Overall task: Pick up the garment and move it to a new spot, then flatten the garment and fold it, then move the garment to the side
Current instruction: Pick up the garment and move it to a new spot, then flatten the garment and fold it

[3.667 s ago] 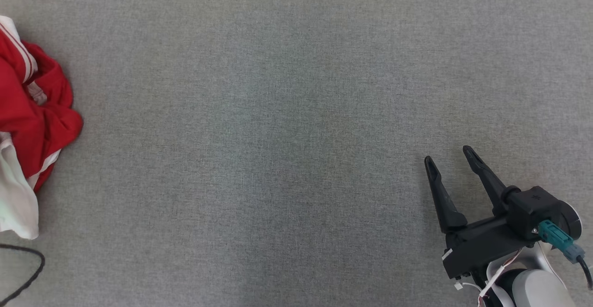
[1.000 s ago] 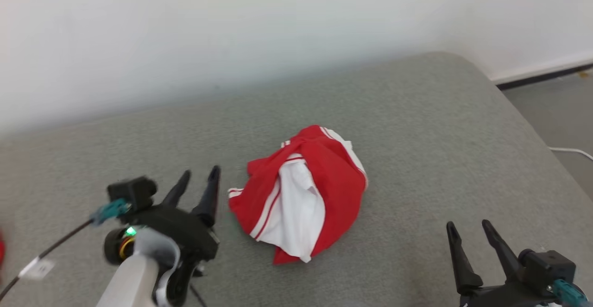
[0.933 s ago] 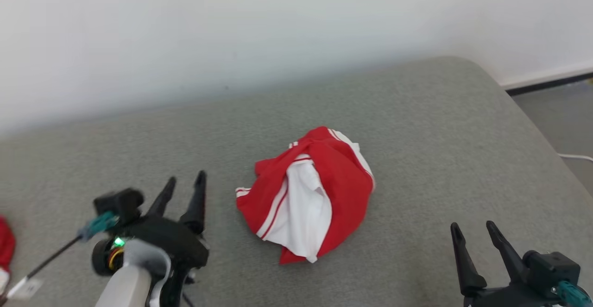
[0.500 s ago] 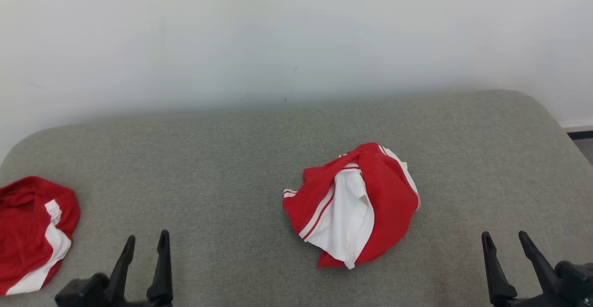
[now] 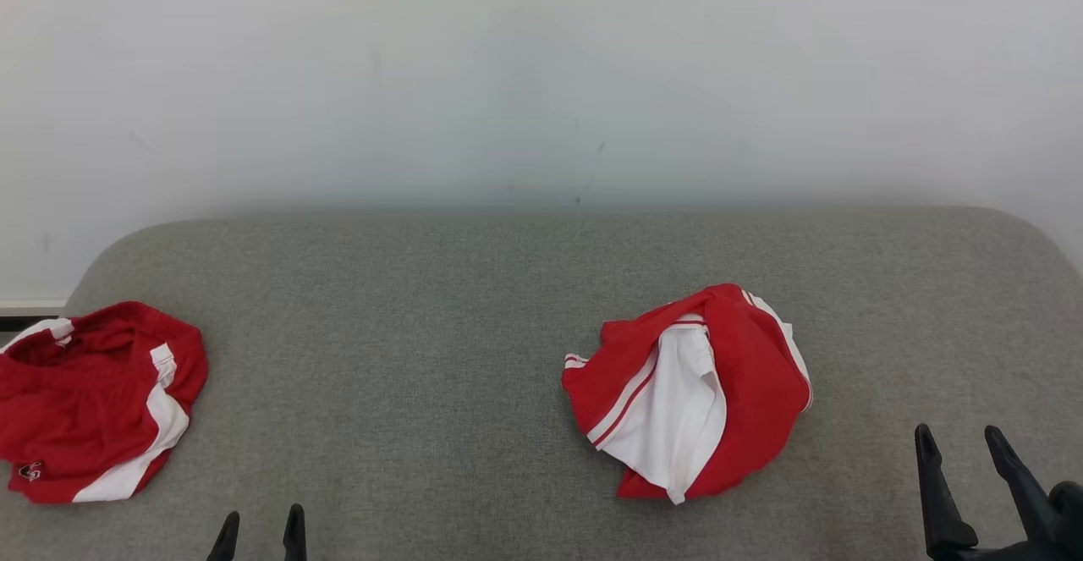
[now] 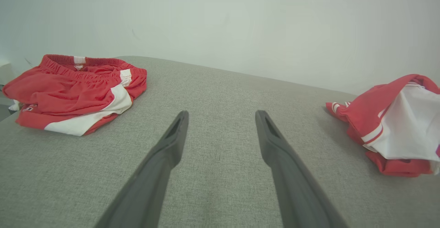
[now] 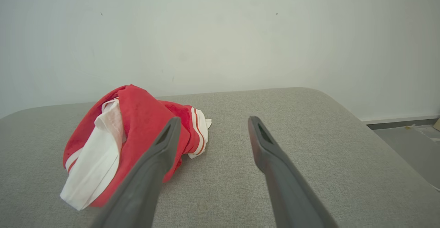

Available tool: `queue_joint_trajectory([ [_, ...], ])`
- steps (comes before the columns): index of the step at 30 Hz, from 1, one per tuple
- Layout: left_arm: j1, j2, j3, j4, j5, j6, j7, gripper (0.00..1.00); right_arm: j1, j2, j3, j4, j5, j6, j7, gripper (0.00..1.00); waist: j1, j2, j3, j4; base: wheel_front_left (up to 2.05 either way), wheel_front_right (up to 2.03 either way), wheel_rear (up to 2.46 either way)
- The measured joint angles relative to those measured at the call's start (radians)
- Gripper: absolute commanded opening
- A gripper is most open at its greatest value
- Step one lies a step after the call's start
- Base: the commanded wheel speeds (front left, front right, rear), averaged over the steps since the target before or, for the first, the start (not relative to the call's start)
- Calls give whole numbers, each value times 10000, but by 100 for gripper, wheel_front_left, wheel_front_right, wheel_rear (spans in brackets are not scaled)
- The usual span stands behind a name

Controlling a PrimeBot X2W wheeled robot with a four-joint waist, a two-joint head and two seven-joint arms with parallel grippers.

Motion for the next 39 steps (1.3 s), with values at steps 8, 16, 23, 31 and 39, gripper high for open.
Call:
queue_joint_trajectory([
  [8,115,4,2,247,15,-332,-15,100,220,86,-29,73,84,0,150,100,0,0,-105,32,0,0,0],
  [16,-22,140,-25,96,-8,-295,259,100,249,50,13,-48,86,0,410,100,0,0,-141,-40,0,0,0],
  [23,-23,186,-42,-169,-10,-161,414,100,264,98,88,-173,27,0,619,100,1,0,-140,-115,0,0,0],
  [31,-12,174,-134,-355,-40,-44,556,100,295,157,238,-224,-23,0,709,100,1,0,-88,-201,0,0,0],
  [39,-30,-6,-242,-407,-462,79,1260,100,308,171,341,-247,-12,0,759,100,1,0,-32,-288,0,0,0],
])
